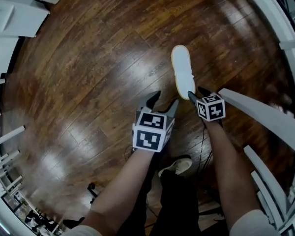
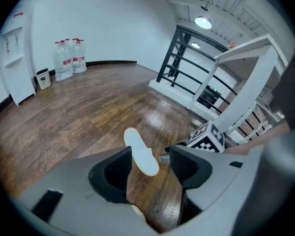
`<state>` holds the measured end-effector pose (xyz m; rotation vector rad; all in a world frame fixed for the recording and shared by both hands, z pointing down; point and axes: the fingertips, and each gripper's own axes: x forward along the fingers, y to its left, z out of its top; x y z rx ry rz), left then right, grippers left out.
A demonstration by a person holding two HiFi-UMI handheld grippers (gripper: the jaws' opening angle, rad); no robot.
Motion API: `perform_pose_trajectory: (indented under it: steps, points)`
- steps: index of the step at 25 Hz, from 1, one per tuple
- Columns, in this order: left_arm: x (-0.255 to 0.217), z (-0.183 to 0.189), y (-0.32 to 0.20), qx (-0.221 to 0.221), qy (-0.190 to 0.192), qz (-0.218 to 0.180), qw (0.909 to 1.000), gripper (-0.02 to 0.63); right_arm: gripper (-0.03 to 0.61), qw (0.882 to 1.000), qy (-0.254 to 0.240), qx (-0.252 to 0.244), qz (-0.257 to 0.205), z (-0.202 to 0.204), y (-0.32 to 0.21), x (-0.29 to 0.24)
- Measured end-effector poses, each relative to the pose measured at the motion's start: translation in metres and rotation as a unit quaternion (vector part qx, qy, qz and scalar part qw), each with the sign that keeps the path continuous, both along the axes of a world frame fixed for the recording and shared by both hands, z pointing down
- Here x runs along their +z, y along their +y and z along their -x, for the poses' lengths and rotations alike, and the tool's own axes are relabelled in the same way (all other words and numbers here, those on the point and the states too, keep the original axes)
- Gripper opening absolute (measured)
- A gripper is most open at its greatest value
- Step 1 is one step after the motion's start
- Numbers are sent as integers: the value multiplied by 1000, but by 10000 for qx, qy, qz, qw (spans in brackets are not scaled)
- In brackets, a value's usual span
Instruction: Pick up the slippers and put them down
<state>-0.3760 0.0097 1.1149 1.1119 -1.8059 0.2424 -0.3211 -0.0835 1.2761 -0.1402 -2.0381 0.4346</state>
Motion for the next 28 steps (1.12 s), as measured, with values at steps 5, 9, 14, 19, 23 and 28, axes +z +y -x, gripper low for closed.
perform_pose_trajectory:
  steps: [5,9,14,19,23,28]
  points:
    - [-90,-31,16,627,-275,-62,9976,241,158,9943,-1037,28,239,-24,39,-190]
    - [-216,-55,15,1408,-599,-141,9881,241,166,9820,-1819,494,93,-70,39,-373]
    - [-368,-117,-10,2002,-677,-446,9764,241,166,9646,-2255,1310,-388,-179,7,-560]
    - [-511,-206,-33,2569,-726,-907,9594,241,166,9399,-2407,2230,-947,-307,-13,-703]
    - [-614,-262,-69,3652,-887,-1255,9182,241,164,9055,-2451,3151,-1438,-408,-26,-797]
    - [-697,-333,-79,4018,-395,-1543,9018,241,157,8835,-2357,3769,-1480,-528,-16,-864]
